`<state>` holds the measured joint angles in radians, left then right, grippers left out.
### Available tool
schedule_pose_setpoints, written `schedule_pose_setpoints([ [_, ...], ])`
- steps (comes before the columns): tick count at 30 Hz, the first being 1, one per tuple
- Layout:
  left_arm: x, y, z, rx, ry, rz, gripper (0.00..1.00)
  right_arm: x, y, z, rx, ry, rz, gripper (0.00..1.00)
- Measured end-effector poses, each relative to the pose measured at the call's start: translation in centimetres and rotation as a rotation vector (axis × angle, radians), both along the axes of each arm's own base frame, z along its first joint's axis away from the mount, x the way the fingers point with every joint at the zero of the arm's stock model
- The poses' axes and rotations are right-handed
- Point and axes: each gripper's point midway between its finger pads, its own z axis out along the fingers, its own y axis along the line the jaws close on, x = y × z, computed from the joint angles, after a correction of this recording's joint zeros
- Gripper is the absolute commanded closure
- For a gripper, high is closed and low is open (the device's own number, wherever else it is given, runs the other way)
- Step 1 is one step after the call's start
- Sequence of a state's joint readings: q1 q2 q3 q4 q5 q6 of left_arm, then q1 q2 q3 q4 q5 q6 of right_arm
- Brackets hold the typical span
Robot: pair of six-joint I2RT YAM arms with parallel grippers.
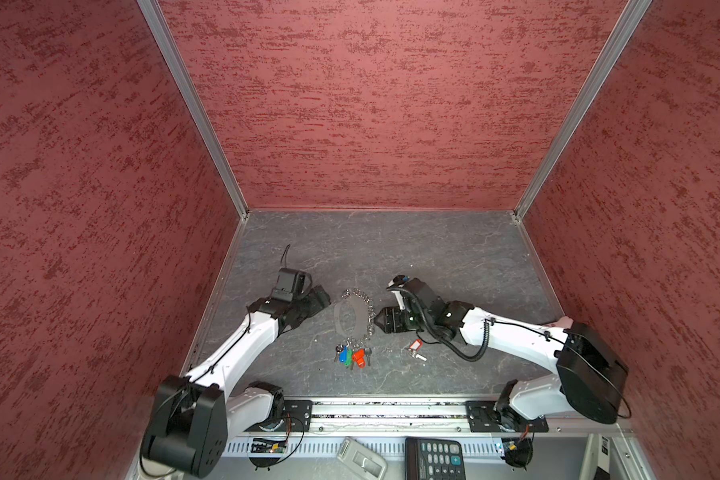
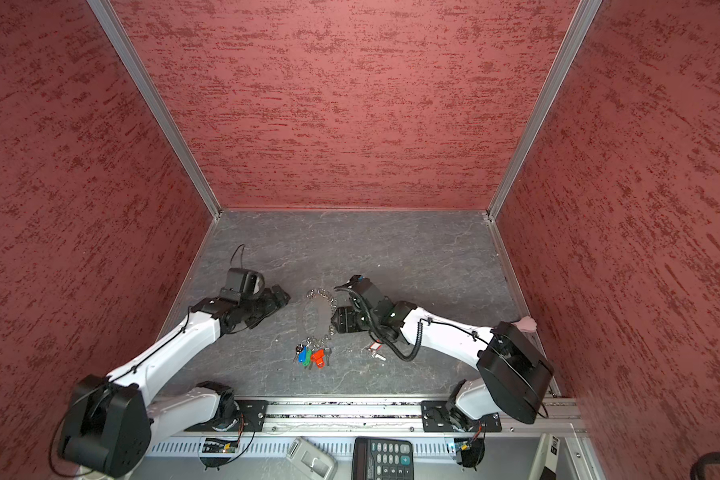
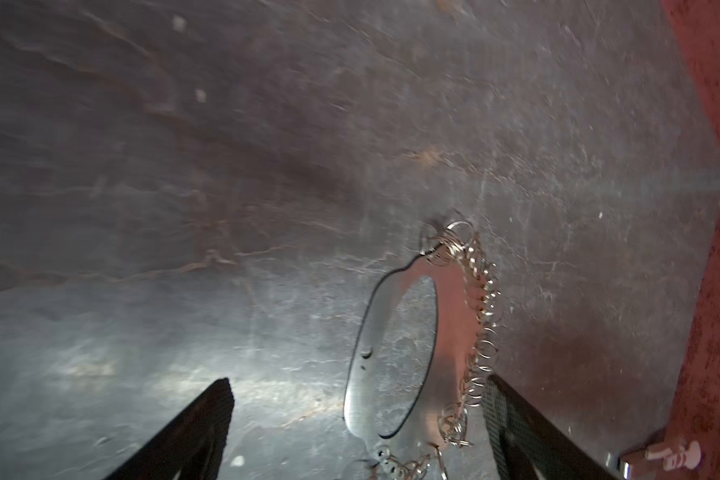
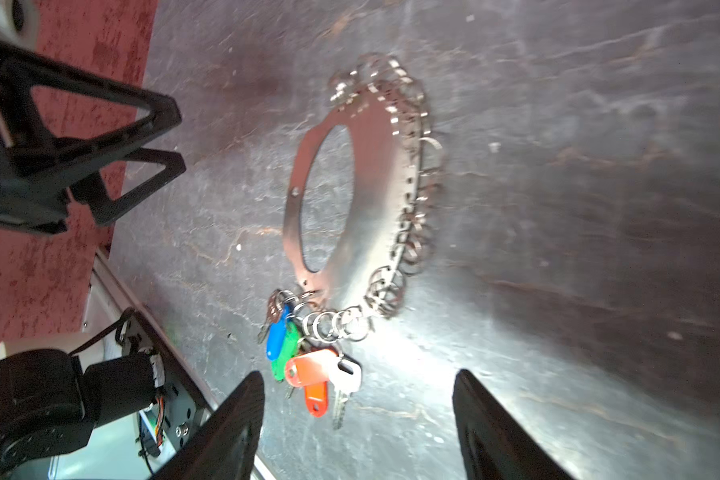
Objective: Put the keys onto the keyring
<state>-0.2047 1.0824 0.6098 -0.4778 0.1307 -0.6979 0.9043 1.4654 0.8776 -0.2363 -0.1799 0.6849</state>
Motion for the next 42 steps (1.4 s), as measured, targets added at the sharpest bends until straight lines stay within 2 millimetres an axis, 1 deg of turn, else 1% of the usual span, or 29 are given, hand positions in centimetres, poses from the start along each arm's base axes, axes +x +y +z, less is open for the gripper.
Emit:
schedule_pose_setpoints([
  [3,-0.6,1.7,0.0,-0.005,-0.049,0.051,0.05,-1.3,2.2,0.2,-0.022,0.030,0.057,0.39],
  [7,-1.2,3.0,-0.6,-0.004,-0.088,0.084,0.02,-2.2,4.5,-0.4,-0.073,0.075,0.098,0.54],
  [11,-1.5,3.4,-1.1,-0.003,-0.108,0.075,0.00,-2.9,5.6,-1.3,-0.117,0.122,0.105,0.60],
  [16,-1.0,3.2,0.1,-0.008,-0.184,0.039,0.00,-3.3,6.7,-3.2,-0.176,0.193,0.094,0.69],
  [19,-1.0,3.2,0.6,-0.017,-0.221,0.031,0.00,-3.1,6.7,-4.6,-0.228,0.231,0.069,0.71],
  [24,-1.1,3.0,0.8,-0.019,-0.245,0.018,0.00,-3.0,5.8,-6.4,-0.311,0.261,0.020,0.72],
  [28,-1.1,2.6,1.0,-0.019,-0.254,0.002,0.00,-2.6,5.6,-7.1,-0.350,0.264,-0.011,0.74],
  [33,-1.1,2.4,1.2,-0.018,-0.263,-0.006,0.00,-2.4,4.9,-7.6,-0.391,0.261,-0.042,0.74],
  [38,-0.9,2.3,1.3,-0.017,-0.271,-0.008,0.00,-2.1,4.4,-8.2,-0.428,0.258,-0.059,0.74],
  [42,-0.9,2.4,1.4,-0.016,-0.274,-0.007,0.00,-1.8,4.4,-8.4,-0.446,0.249,-0.068,0.71],
])
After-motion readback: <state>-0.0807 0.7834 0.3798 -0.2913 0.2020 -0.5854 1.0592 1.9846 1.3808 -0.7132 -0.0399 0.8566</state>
